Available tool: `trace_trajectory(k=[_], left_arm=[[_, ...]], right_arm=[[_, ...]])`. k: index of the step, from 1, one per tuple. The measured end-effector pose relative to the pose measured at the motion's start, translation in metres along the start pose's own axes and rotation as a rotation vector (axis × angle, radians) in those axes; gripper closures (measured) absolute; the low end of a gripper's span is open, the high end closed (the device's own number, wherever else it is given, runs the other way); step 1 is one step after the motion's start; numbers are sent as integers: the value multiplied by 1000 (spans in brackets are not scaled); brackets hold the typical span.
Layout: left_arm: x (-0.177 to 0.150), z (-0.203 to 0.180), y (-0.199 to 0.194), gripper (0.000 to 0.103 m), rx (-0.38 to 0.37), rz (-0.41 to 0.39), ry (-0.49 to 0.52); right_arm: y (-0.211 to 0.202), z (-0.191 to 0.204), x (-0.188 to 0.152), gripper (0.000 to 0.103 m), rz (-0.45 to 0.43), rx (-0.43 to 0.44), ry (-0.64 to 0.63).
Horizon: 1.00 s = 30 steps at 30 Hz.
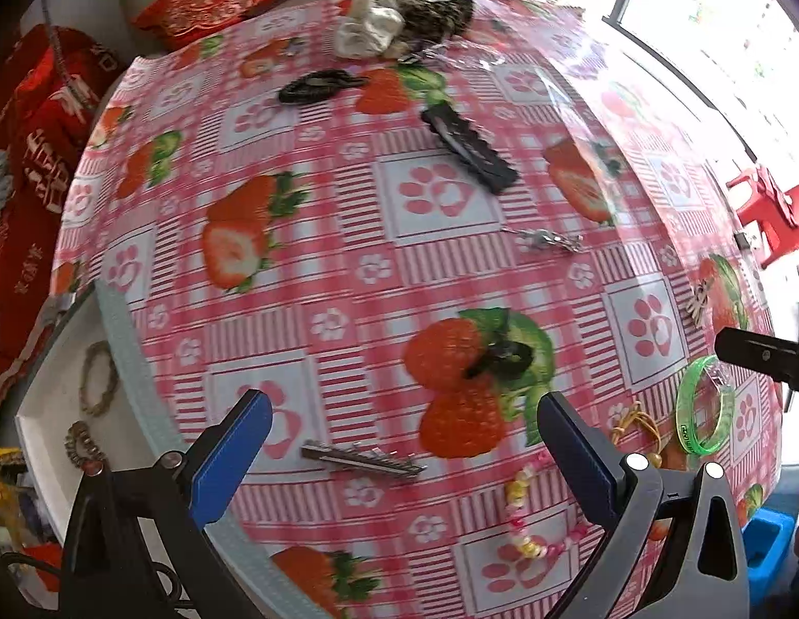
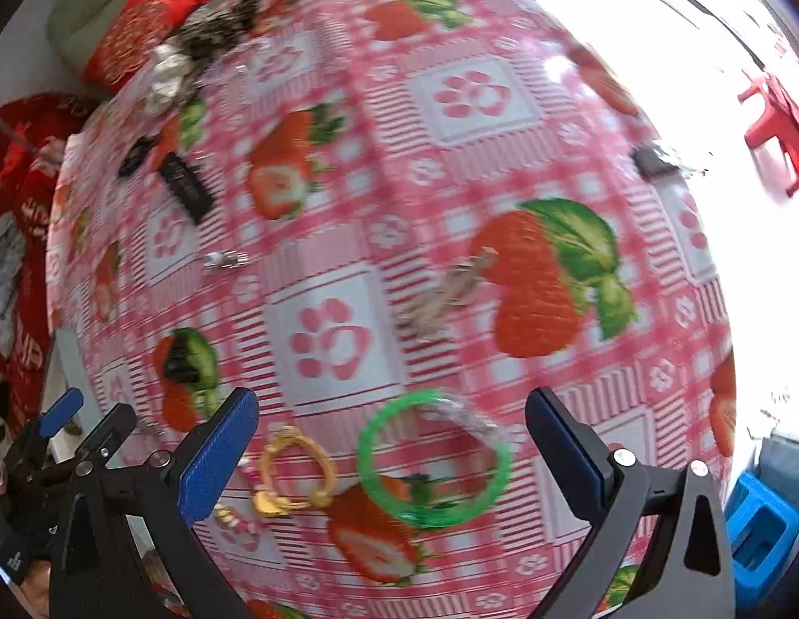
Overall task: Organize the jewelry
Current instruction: 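Move left tool to black hair clip while right tool reaches gold hair pin, then close left tool on black hair clip while right tool closes on gold pin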
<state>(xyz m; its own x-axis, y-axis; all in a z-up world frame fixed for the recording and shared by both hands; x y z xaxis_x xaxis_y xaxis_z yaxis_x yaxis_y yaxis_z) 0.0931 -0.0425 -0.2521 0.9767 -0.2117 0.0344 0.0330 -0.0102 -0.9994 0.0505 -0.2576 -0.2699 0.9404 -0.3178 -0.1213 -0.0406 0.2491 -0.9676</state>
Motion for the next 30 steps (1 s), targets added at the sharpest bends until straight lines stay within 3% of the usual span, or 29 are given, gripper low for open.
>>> trace_trajectory(k=[11, 13, 15, 18, 21, 23, 27, 30], left_arm=[[17, -24, 19, 3, 5, 30, 37], [20, -27, 23, 13, 16, 35, 46], [21, -30, 28, 13, 18, 47, 51], [23, -33, 32, 13, 18, 49, 54], [26, -36, 37, 25, 21, 54, 61], [27, -37, 41, 25, 21, 67, 60], [30, -41, 45, 25, 16, 63, 59], [32, -46, 44, 34, -2, 57, 63]], right_arm=[[7, -32, 16, 0, -13, 0, 86], [9, -31, 22, 0, -19, -2, 93], [12, -31, 26, 1, -23, -6, 105], [16, -34, 31, 5, -28, -15, 125], [20, -36, 36, 11, -34, -26, 147], [20, -35, 42, 13, -53, -45, 152], [19, -27, 56, 23, -82, -85, 133], [20, -22, 60, 33, -94, -146, 113]])
Point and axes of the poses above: each gripper's, at about its wrist camera, not at the fingertips, and y roughly the way its jaws point, z to its left, x to its top, the point moved 9 cm from there along y, roughly the way its jaws point, and after that the axes turned 14 degrees about z, right-handed, at the moved point
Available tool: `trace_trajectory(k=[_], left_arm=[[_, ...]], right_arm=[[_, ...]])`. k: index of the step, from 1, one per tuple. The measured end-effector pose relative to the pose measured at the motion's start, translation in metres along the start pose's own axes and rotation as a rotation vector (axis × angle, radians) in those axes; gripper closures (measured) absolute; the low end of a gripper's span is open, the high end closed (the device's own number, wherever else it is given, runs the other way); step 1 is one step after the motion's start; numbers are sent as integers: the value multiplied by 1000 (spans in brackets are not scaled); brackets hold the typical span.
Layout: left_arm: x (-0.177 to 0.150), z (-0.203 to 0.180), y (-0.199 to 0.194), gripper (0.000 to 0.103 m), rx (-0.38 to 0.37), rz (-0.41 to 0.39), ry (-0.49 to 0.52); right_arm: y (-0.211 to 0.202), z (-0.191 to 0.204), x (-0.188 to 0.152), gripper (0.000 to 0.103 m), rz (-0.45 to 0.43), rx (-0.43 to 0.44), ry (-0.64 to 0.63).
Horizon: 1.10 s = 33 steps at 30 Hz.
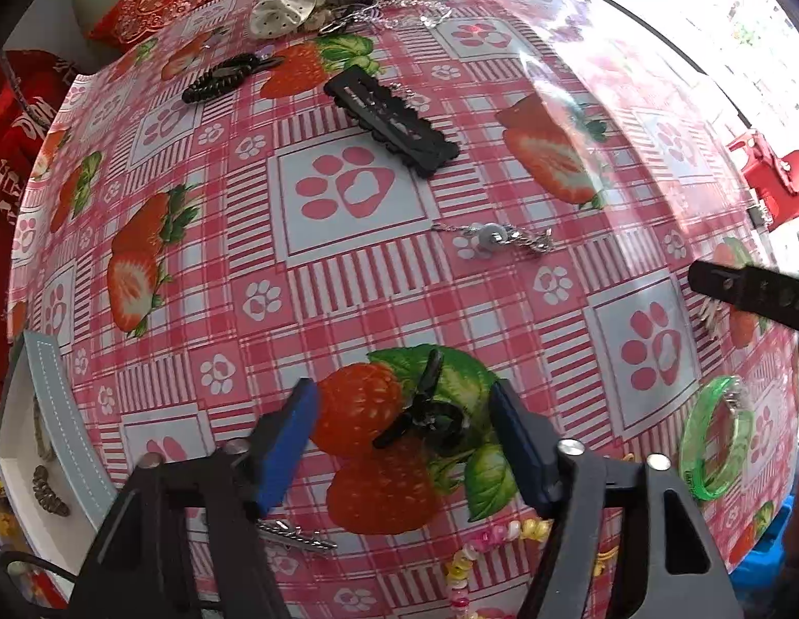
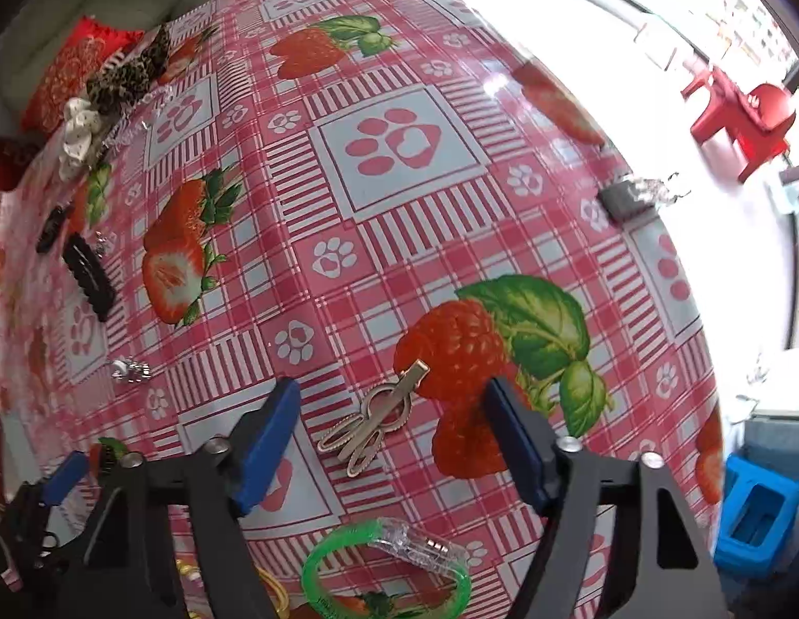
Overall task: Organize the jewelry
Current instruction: 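Close left tool on black hair clip while right tool closes on gold pin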
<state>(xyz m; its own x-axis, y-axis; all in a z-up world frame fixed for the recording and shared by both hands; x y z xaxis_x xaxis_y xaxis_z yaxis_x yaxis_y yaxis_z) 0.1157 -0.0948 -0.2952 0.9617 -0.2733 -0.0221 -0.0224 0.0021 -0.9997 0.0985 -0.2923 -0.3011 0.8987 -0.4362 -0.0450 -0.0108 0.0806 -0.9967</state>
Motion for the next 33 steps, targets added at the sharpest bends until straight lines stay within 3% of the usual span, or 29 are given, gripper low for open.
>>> trace_trajectory(k=[2, 5, 7, 9, 11, 17, 33], left_arm=[[1, -4, 0, 38, -2, -2, 7], [0, -7, -2, 55, -9, -12, 20], [0, -9, -4, 70, -17, -17, 20], [0, -10, -6, 71, -33, -17, 12], [1, -4, -7, 72, -62, -18, -2], [-2, 6, -19, 72, -106, -39, -36], [-23, 41, -62, 72, -152, -109, -126]], right_arm=[[0, 3, 1, 42, -9, -31, -14], [-2, 8, 1, 60, -18, -41, -48], [-6, 9, -3, 81, -21, -43, -75], [-6, 12, -2, 94, -20, -30, -92], [-8, 15, -3, 94, -19, -14, -98], [-10, 15, -9, 94, 8, 156, -95], [-42, 28, -21, 94, -1, 256, -158]])
Point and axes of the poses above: each gripper's, at about its wrist camera, not at the fingertips, and y roughly the way its jaws point, z to its left, x to its top, the point moved 9 cm from there along y, roughly the way its jaws point, and after that the axes turned 14 degrees about z, right-handed, at the moved point
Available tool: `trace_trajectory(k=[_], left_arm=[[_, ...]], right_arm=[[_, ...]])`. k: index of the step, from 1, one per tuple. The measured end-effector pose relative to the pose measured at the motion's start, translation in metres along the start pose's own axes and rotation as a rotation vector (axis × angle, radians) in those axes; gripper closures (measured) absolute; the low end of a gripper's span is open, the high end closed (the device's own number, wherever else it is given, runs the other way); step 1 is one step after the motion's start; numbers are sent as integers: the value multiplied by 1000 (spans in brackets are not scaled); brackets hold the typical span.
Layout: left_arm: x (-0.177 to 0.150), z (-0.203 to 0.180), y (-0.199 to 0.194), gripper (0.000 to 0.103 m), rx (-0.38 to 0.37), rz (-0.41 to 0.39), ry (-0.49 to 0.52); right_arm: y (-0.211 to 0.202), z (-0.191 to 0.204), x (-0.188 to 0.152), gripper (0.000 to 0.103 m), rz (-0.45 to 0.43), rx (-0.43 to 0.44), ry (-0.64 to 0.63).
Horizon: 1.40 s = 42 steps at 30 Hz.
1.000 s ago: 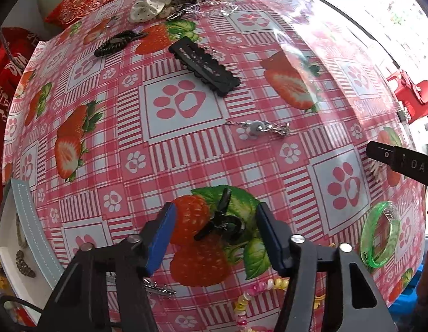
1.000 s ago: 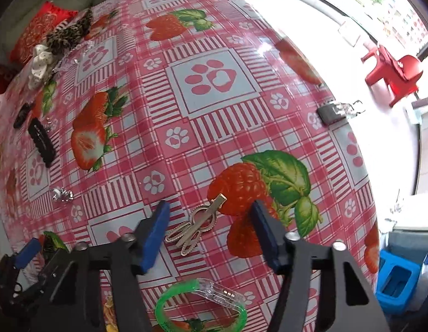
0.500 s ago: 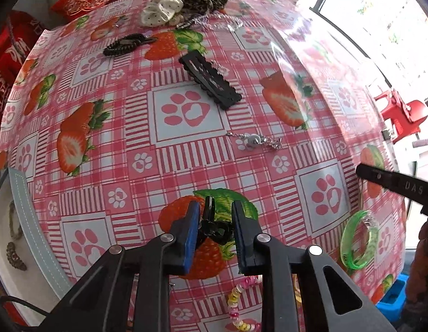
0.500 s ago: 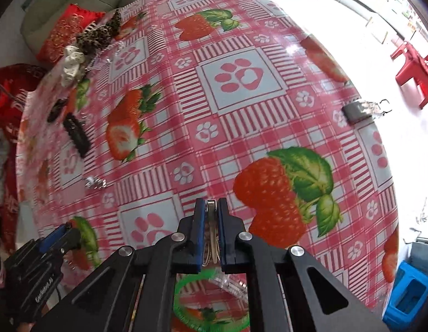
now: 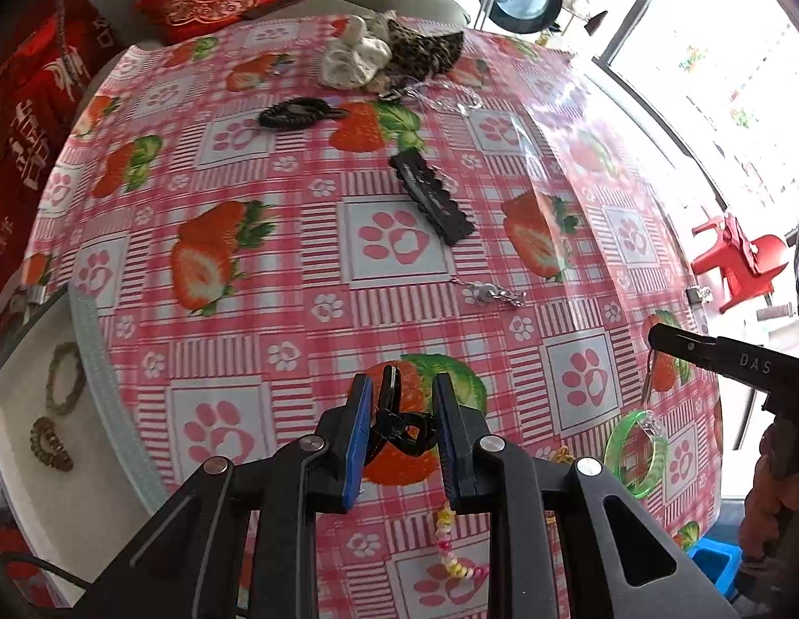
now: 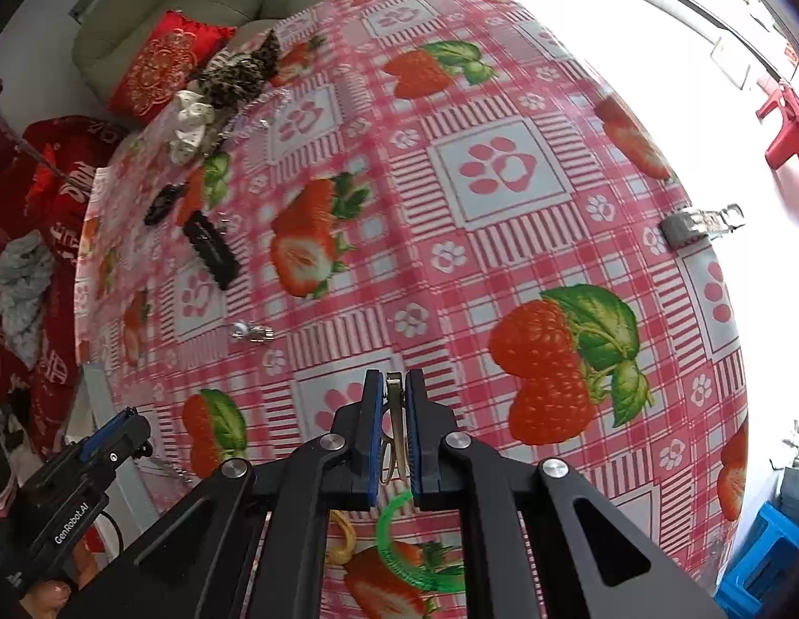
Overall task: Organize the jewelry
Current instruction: 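Close left tool on black hair clip while right tool closes on gold pin, then carry clip and pin into the white box and open both tools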
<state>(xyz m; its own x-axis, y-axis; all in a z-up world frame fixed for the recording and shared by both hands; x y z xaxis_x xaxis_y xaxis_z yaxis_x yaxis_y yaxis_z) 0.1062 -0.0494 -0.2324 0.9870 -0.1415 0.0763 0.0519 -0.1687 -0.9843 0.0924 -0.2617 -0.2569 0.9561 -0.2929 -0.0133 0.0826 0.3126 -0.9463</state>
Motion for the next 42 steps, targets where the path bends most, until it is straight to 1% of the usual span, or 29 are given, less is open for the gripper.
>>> trace_trajectory(k=[5, 9, 14, 20, 29, 34, 38, 42], left_arm=[[-13, 17, -14, 72, 3, -17, -44], [-21, 37, -23, 72, 6, -30, -88], [-37, 67, -34, 72, 14, -44, -149], [-61, 110, -47, 72, 37, -65, -241], [-102, 180, -52, 72, 69, -65, -391], [-122, 219, -49, 72, 102, -65, -467], [-130, 249, -44, 72, 132, -65, -514], [-126, 278, -40, 72, 164, -78, -552]], right_arm=[[-5, 22, -2, 94, 2, 22, -39], [-8, 50, -2, 94, 4, 46, -88], [-8, 95, -6, 94, 13, 69, -172], [0, 154, -18, 94, 40, 95, -283], [28, 255, -55, 94, 115, 128, -477], [49, 303, -76, 94, 167, 148, -558], [67, 335, -91, 94, 200, 154, -610], [87, 361, -102, 94, 233, 151, -661]])
Point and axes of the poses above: each gripper's, at about its wrist camera, not at the fingertips, and y roughly the way its jaws point, z to its left, x to its top, the point moved 9 cm from there along y, roughly the way its jaws point, and after that the axes turned 14 degrees about z, right-handed, at the moved point
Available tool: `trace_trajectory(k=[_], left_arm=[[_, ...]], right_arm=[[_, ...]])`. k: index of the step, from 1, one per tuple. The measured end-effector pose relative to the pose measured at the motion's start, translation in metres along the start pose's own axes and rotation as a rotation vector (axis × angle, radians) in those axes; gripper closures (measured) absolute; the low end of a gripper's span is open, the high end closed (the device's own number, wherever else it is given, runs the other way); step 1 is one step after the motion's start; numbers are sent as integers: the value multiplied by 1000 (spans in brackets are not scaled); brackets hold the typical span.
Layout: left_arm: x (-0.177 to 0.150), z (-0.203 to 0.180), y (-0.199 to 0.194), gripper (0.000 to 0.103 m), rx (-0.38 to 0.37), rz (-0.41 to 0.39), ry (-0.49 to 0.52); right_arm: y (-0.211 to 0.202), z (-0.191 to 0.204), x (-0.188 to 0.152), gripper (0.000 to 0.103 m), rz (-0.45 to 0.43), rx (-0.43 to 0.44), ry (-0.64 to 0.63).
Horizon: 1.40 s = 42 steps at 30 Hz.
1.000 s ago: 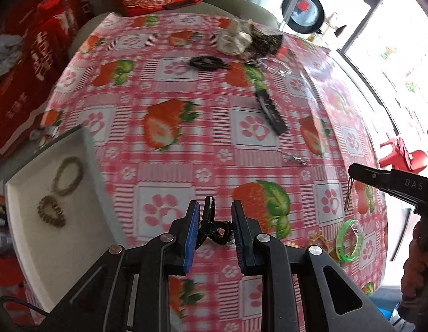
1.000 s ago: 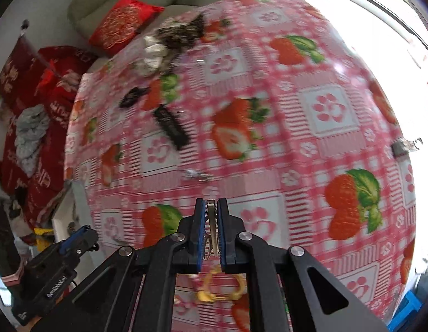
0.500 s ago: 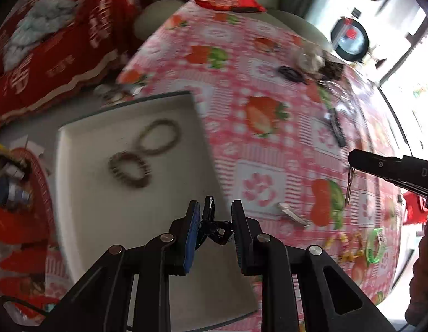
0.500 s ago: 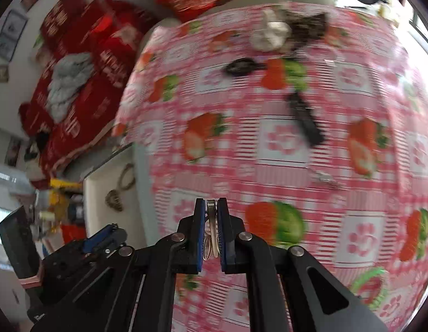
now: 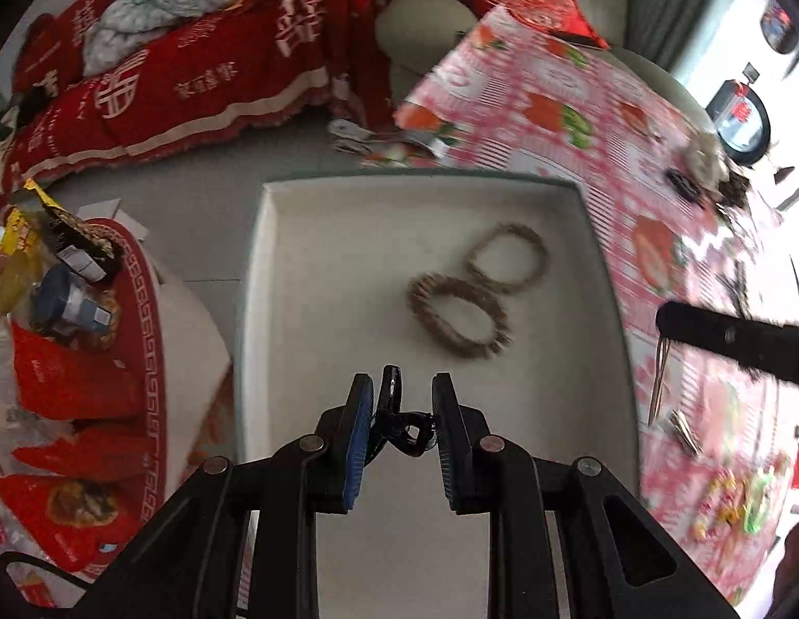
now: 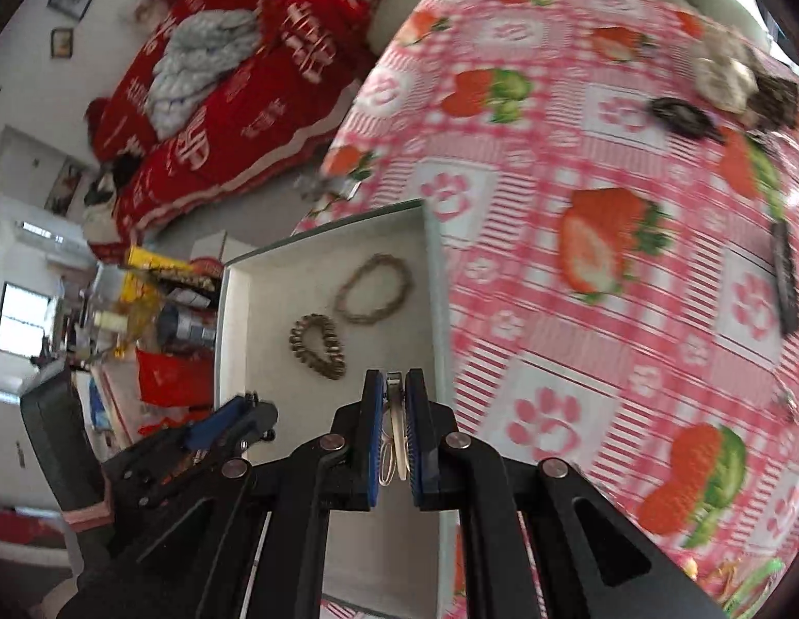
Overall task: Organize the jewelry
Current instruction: 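Carry clip and pin into the white box and open both tools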
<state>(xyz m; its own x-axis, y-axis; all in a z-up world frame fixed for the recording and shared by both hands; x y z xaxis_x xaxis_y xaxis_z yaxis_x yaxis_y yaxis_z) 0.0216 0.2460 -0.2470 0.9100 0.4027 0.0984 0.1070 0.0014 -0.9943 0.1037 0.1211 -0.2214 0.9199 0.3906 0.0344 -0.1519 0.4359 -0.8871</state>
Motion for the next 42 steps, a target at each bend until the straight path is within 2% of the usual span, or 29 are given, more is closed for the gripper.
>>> trace_trajectory(k=[6, 11, 20, 31, 33, 35, 36, 37, 38, 39, 40, 42], left_arm=[[33, 12, 10, 72, 22, -35, -18], [51, 15, 25, 72, 56, -33, -12], [55, 12, 39, 72, 115, -26, 19], [55, 10, 38, 72, 134, -23, 38], [54, 9, 37, 72, 132, -24, 39], [53, 9, 35, 72, 139, -29, 46], [53, 9, 35, 71, 142, -30, 47], [53, 9, 35, 63, 143, -29, 49], [53, 9, 35, 49, 143, -27, 47], [53, 10, 33, 22, 148, -31, 38], [54, 12, 29, 18, 145, -50, 26], [55, 10, 24, 18, 129, -61, 24]], right_arm=[[29, 14, 14, 94, 39, -18, -30], [45, 16, 21, 94, 61, -42, -42], [70, 12, 29, 94, 89, -68, -57], [84, 12, 29, 92, 123, -84, -62], [84, 12, 29, 89, 125, -77, -56], [81, 14, 31, 81, 117, -67, -53], [78, 15, 32, 71, 110, -57, -53], [76, 17, 33, 62, 104, -49, -53], [71, 19, 34, 60, 91, -41, -54], [67, 19, 35, 59, 80, -35, -55], [62, 21, 37, 59, 69, -26, -56], [52, 24, 41, 59, 47, -6, -49]])
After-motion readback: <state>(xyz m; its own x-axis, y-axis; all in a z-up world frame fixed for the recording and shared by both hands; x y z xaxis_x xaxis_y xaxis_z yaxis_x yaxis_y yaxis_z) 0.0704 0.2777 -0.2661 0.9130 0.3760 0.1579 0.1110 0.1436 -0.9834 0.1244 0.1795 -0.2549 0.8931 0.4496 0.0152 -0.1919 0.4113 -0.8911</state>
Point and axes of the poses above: each gripper's, at about its wrist camera, not at the fingertips, and y roughly the way its jaws point, z to its left, x to its top, the point moved 9 cm from there along y, roughly the way its jaws point, and after that the axes turned 14 degrees about z, right-handed, at the moved point
